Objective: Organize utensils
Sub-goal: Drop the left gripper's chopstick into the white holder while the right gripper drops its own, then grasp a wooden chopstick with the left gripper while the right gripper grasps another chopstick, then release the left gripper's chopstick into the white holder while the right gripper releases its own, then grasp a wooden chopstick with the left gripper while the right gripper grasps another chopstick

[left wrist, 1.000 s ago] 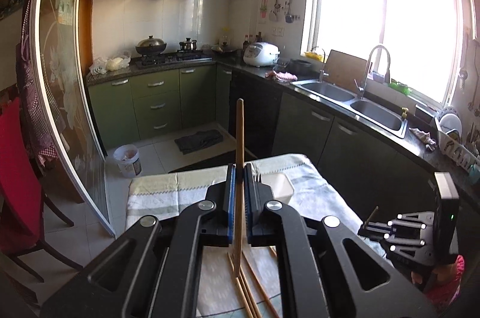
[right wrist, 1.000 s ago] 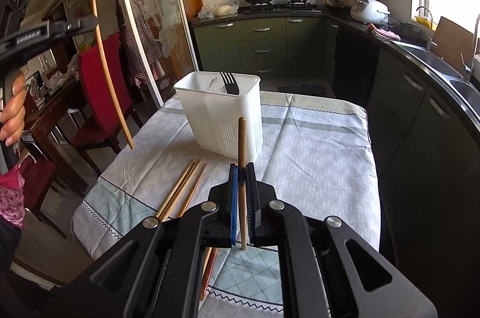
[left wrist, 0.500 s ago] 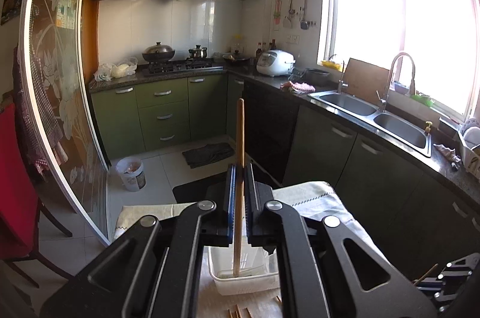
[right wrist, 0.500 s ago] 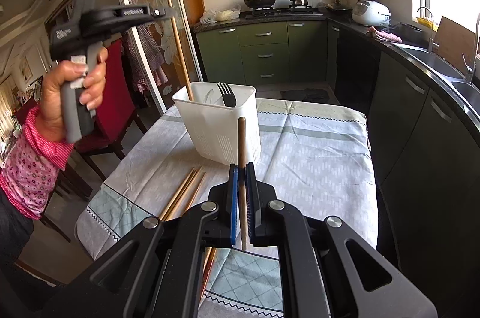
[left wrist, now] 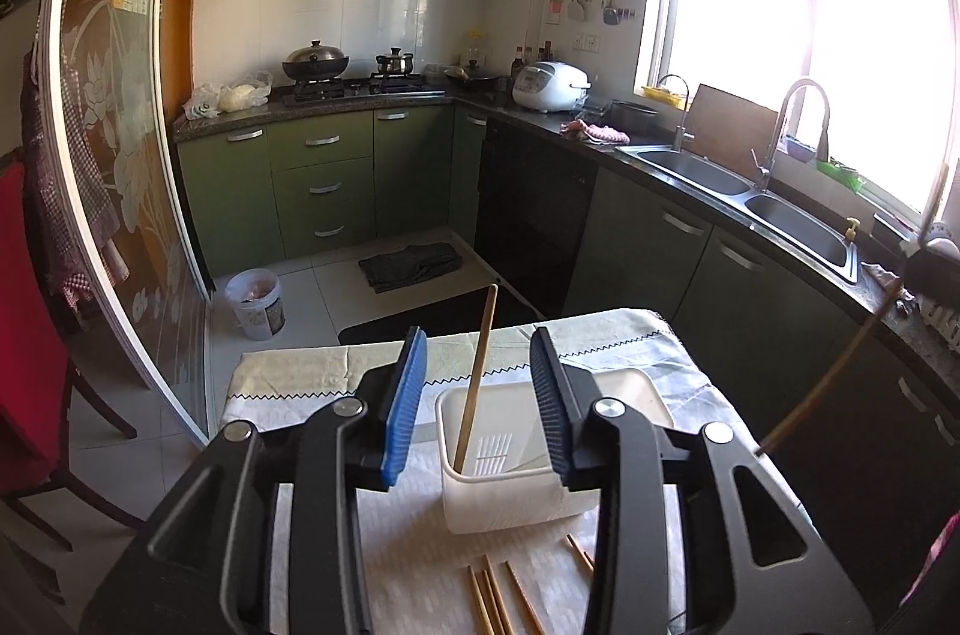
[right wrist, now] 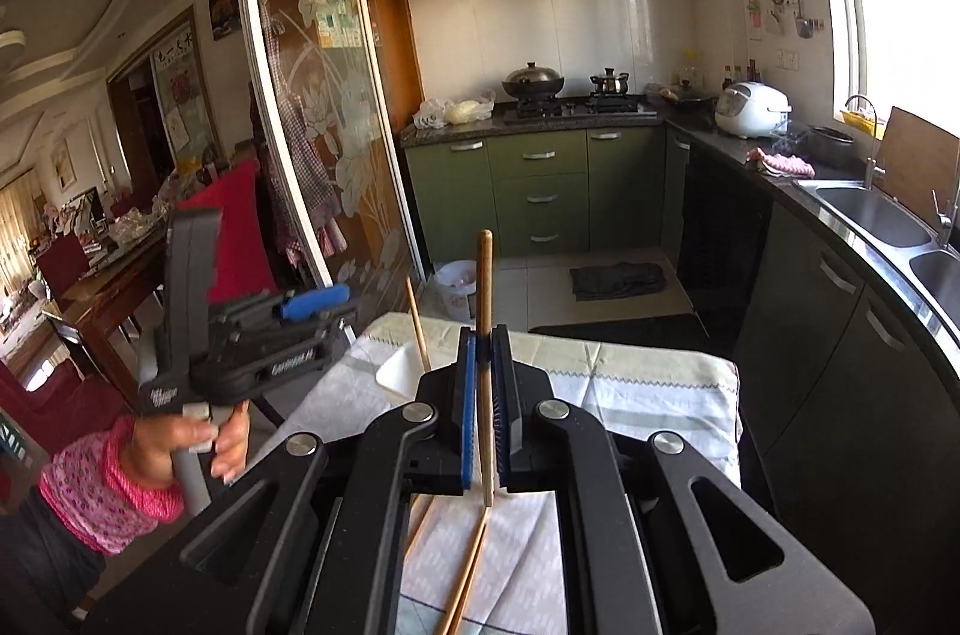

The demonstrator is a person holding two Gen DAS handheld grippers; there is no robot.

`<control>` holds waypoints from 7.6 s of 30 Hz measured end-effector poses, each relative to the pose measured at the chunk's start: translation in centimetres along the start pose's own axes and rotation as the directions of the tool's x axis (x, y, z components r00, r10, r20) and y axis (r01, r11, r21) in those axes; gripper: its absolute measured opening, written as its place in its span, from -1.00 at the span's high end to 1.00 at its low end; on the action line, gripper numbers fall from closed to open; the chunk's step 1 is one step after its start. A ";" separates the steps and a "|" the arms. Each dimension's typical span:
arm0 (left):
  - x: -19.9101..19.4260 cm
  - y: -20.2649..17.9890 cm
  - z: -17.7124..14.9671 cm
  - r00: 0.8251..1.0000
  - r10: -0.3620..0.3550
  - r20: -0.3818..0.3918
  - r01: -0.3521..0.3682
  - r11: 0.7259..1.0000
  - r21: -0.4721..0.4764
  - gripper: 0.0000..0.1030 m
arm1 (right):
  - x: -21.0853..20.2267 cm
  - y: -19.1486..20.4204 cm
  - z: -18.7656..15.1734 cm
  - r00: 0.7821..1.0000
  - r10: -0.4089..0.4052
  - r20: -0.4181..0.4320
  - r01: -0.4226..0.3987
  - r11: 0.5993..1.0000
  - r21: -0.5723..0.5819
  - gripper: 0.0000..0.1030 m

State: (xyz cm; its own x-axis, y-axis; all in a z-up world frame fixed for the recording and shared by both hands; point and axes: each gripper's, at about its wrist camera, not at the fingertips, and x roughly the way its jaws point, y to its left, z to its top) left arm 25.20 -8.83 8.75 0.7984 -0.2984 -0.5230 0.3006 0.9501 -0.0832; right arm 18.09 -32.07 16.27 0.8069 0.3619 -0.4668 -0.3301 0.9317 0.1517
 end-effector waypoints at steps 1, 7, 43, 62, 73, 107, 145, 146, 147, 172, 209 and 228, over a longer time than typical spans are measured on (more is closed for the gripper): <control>-0.7 0.2 -0.4 1.000 -0.005 0.000 0.005 1.000 -0.002 0.25 | 0.2 0.1 1.1 1.000 -0.008 0.020 0.008 1.000 0.000 0.88; -4.3 1.5 -3.2 1.000 -0.011 -0.013 0.011 1.000 0.021 0.21 | 4.2 0.3 4.8 0.998 -0.049 0.035 0.048 0.998 0.031 0.88; 6.2 0.7 -17.2 0.783 0.006 -0.623 -0.053 0.997 -0.057 0.23 | 1.4 -3.9 -21.9 0.987 0.029 -0.158 0.016 0.960 0.278 0.37; 9.7 -1.0 -18.7 0.739 0.102 -0.665 -0.110 0.993 0.029 0.57 | 0.8 -6.4 -24.4 0.983 0.050 -0.178 0.022 0.925 0.380 0.26; 7.9 -0.9 -17.3 0.801 0.082 -0.594 -0.091 0.996 0.015 0.88 | 4.3 -5.1 -23.6 0.961 0.071 -0.268 0.019 0.947 0.320 0.25; -4.7 1.1 -14.3 0.966 0.033 -0.257 -0.036 0.999 -0.007 0.88 | 17.9 0.7 -23.2 0.820 -0.060 -0.569 0.055 0.998 -0.026 0.51; -8.1 0.9 -12.7 0.982 0.015 -0.190 -0.012 1.000 0.020 0.88 | 3.0 0.4 -15.7 0.975 -0.025 -0.219 0.037 0.998 0.049 0.88; -8.2 0.8 -12.5 0.982 0.009 -0.190 -0.006 1.000 0.016 0.88 | 2.6 0.5 -15.4 0.977 -0.024 -0.213 0.034 0.998 0.045 0.88; -8.3 0.8 -12.2 0.982 0.005 -0.187 -0.002 1.000 0.014 0.88 | 2.3 0.6 -15.2 0.979 -0.023 -0.204 0.033 0.999 0.042 0.88; -2.1 -3.3 4.0 0.963 0.017 0.270 -0.017 1.000 -0.002 0.88 | 0.0 -0.8 -14.7 0.991 0.004 -0.135 0.005 0.997 0.072 0.88; -5.2 1.1 -6.0 0.999 -0.024 0.027 0.022 0.999 0.041 0.40 | 11.3 -1.1 0.8 0.995 -0.088 -0.040 0.092 0.990 0.109 0.87; 5.1 -0.7 -15.4 0.876 0.014 -0.482 -0.027 0.999 -0.020 0.34 | 2.9 -0.1 -16.4 0.990 -0.124 -0.068 0.130 0.987 0.097 0.44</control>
State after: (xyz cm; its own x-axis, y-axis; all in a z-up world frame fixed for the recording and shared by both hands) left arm 21.06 -9.65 -6.89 0.4522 -0.2045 -0.8682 0.2690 0.9593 -0.0859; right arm 12.43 -31.69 0.63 0.8063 0.2408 -0.5403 -0.1730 0.9695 0.1738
